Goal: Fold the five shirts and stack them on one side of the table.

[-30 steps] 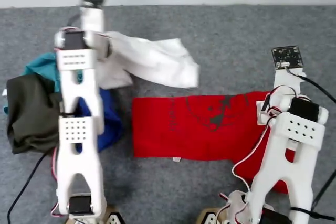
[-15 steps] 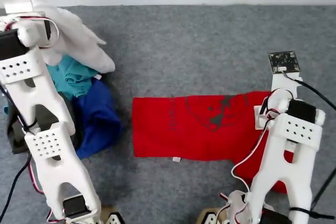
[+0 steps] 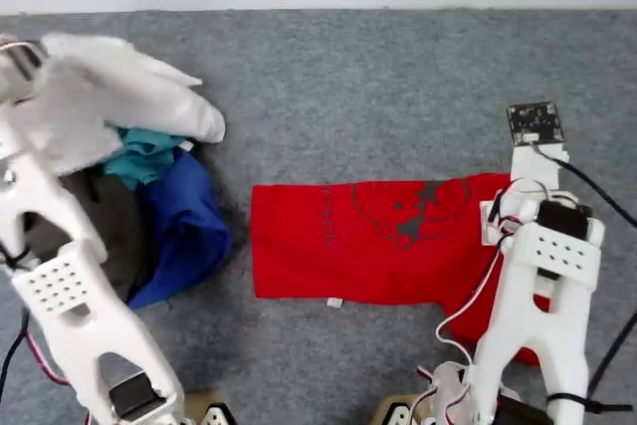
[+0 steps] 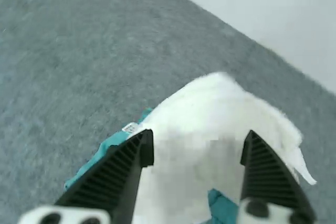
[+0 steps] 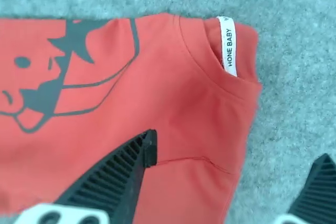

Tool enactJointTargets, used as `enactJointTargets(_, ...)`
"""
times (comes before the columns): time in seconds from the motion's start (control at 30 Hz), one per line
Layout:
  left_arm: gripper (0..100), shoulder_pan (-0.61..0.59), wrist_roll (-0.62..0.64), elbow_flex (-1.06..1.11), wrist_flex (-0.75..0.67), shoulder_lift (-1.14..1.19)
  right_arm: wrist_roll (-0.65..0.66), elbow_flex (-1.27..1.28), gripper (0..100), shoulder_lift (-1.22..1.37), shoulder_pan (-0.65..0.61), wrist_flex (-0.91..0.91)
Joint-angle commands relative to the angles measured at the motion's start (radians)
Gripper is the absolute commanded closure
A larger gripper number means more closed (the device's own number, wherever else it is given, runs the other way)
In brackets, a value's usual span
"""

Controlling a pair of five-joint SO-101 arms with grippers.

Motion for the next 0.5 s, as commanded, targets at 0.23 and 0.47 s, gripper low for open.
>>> enactJointTargets(0.23, 73, 0.075, 0.103, -0.015, 0.02, -0.123, 0.012, 0.169, 56.7, -0.019, -0.004, -0.196)
enactJointTargets(0.47, 73, 0.404, 0.103, 0.099, 0.021, -0.239, 0.006, 0.213, 56.7, -0.019, 0.096, -0.288)
